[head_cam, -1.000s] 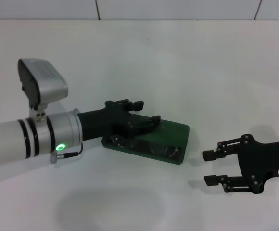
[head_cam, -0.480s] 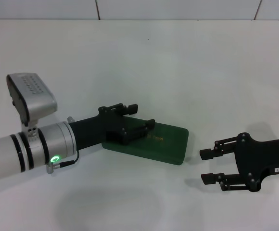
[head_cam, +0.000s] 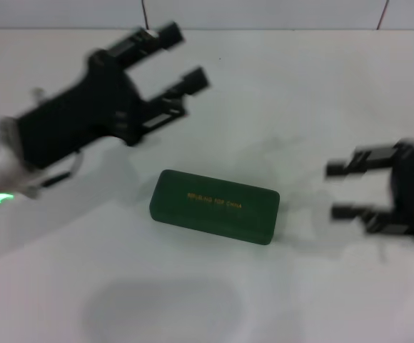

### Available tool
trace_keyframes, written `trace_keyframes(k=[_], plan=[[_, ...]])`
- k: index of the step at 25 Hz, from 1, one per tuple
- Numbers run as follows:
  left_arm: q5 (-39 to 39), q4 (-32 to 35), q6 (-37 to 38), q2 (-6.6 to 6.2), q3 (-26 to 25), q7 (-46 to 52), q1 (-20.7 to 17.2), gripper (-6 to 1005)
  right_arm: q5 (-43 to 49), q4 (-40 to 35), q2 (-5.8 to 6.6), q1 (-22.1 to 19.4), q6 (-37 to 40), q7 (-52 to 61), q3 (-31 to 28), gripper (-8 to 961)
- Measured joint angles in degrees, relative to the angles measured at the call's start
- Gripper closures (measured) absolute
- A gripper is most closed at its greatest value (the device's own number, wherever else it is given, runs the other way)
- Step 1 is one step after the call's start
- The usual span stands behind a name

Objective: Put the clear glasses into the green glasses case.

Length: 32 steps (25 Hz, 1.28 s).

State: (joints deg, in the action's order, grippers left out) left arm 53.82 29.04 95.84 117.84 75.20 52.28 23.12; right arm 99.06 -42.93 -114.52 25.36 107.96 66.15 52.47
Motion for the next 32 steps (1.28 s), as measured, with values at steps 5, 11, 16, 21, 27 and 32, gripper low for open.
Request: trace_keyframes(k=[5, 11, 16, 21, 27, 32], plan=[[2.07, -1.27, 3.4, -3.33, -1.38, 2.36, -0.86, 302, -5.35, 1.76, 1.17, 0.11, 7.19, -0.12, -10.02, 439], [7.29, -6.53, 0.65, -0.7, -1.16, -5.91, -3.55, 302, -4.27, 11.2, -0.16, -0.66, 2.96, -10.48, -9.27, 399], [8.43, -6.18, 0.77, -0.11, -1.22, -5.49, -3.65, 302, -3.99, 10.56, -0.61, -0.13, 2.34, -11.22, -7.25, 184], [8.43, -6.29, 0.79, 0.23, -1.54, -5.43, -3.85, 302, -3.48, 10.98, -0.73, 0.02, -1.64, -11.53, -5.33, 72], [8.43, -6.35, 0.72, 0.56, -1.38, -5.38, -4.17, 298, -3.37, 11.3, -0.84, -0.08, -2.69, -13.06, -4.06, 75], [9.45, -6.07, 1.79, 0.34, -1.17, -5.39, -4.05, 296, -3.79, 13.21, -0.87, -0.27, -2.93, -16.95, -4.1, 76]])
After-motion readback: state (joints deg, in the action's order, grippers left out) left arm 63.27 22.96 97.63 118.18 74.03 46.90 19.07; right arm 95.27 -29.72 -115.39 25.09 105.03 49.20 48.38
